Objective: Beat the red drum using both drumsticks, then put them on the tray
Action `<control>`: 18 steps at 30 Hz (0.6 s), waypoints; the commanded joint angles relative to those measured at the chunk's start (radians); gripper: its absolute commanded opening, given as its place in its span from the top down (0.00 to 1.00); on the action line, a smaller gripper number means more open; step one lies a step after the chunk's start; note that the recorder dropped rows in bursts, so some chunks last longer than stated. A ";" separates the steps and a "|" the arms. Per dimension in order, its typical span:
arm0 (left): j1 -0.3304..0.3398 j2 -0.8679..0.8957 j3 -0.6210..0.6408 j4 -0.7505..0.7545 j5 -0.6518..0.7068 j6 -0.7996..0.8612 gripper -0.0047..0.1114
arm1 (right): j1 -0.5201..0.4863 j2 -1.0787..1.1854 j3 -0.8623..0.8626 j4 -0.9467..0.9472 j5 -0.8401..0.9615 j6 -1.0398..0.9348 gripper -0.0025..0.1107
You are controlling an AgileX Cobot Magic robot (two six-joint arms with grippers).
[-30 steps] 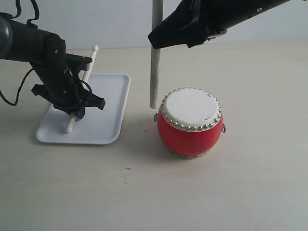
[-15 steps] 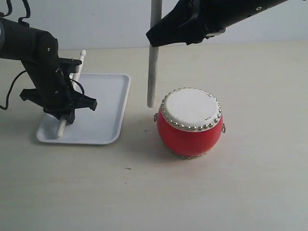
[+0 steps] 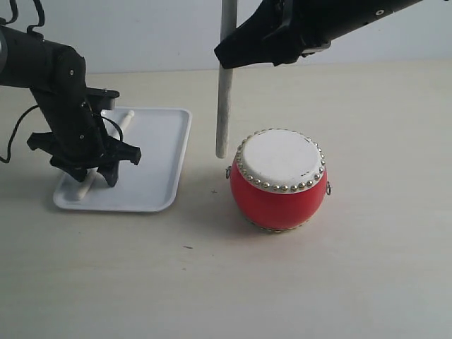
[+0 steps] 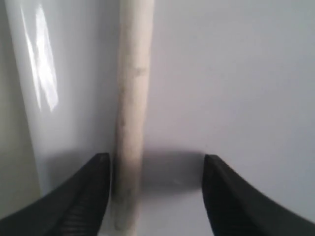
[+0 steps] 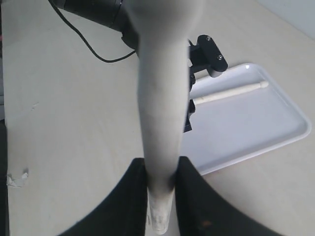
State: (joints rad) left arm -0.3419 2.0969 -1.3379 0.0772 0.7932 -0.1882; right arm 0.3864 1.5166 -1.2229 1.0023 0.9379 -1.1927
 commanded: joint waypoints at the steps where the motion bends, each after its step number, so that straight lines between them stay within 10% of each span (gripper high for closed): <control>1: 0.002 -0.051 0.002 0.008 -0.005 -0.008 0.46 | -0.002 -0.003 -0.005 0.029 0.000 -0.010 0.98; 8: 0.002 -0.235 0.057 -0.015 -0.059 0.099 0.46 | -0.002 0.052 -0.003 0.038 -0.096 -0.010 0.98; 18: 0.002 -0.528 0.466 -0.317 -0.588 0.488 0.46 | -0.002 0.170 -0.021 0.157 -0.040 -0.090 0.98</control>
State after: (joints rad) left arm -0.3419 1.6208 -0.9563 -0.1128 0.3317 0.1652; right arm 0.3864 1.6604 -1.2229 1.1301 0.8460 -1.2582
